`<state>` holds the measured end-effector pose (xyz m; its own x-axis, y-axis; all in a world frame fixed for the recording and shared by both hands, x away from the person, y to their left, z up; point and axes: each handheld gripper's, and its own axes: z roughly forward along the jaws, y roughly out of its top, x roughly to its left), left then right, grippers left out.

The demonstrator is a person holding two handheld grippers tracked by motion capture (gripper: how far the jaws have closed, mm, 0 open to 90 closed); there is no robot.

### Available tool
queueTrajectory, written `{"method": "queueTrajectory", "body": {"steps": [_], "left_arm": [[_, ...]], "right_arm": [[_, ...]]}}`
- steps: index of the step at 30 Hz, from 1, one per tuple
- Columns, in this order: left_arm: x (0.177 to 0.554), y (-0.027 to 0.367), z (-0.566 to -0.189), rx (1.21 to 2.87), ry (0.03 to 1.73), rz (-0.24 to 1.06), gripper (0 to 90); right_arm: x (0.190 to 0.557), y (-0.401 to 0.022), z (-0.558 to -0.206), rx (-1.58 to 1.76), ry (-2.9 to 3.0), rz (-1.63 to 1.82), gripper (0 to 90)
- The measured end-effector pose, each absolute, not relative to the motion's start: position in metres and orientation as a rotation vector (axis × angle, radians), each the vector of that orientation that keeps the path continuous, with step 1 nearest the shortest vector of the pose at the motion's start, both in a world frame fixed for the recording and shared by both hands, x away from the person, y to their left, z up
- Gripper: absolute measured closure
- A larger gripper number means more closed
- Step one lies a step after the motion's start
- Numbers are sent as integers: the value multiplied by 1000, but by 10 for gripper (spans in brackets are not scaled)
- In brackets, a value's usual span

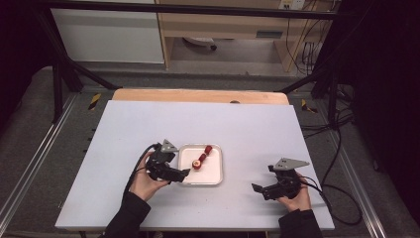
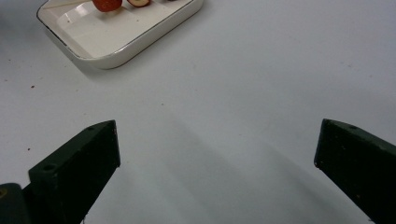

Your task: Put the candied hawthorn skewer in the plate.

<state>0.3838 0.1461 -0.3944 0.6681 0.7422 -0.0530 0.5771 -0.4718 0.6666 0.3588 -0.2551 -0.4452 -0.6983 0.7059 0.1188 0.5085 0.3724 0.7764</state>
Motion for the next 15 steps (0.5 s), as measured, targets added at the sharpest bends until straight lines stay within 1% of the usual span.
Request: {"method": "queueTrajectory", "body": {"steps": [3, 6, 10, 15], "left_arm": [[377, 163, -396, 2204, 997, 343, 116], [368, 180, -401, 2181, 990, 355, 116], [356, 202, -412, 2128, 1004, 364, 85], [340, 227, -427, 2090, 1006, 399, 83]], "right_arm": [[359, -255, -445, 1087, 2399, 1226, 7], [359, -256, -445, 1089, 2397, 1226, 6], [359, -256, -445, 1094, 2397, 1226, 6], [358, -254, -446, 1104, 2398, 1227, 5]]}}
